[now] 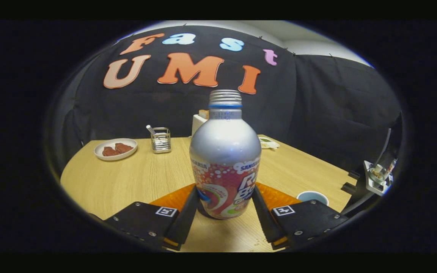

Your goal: Take the bottle from table, then pour the juice into the cup, finally place the bottle on the coaster

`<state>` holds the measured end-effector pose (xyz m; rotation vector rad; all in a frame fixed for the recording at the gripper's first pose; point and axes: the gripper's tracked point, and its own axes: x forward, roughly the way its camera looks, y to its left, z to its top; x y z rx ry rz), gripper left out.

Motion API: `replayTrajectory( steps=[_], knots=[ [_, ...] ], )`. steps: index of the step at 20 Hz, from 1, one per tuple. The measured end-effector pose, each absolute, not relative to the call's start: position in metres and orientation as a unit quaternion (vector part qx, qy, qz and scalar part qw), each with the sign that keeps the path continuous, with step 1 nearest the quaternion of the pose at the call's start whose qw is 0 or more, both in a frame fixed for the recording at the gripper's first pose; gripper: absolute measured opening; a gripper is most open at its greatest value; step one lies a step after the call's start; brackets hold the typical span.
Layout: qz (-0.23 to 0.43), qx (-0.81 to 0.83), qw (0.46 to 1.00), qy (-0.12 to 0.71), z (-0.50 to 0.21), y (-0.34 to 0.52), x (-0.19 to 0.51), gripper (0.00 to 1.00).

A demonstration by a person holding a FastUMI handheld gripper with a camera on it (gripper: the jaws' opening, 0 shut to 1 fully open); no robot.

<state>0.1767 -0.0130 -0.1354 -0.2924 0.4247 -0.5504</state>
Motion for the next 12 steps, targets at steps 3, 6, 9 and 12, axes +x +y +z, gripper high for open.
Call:
replayTrajectory(
  steps=[3, 6, 9, 12],
  knots=[
    [-0.261, -0.127, 0.932, 0.217, -0.153, -0.018, 0.189, 0.77],
    [-0.259, -0.114, 0.931, 0.232, -0.173, -0.025, 0.198, 0.76],
    [-0.26, -0.123, 0.928, 0.239, -0.183, -0.031, 0.203, 0.77],
    [-0.26, -0.115, 0.929, 0.237, -0.184, -0.032, 0.202, 0.77]
  ],
)
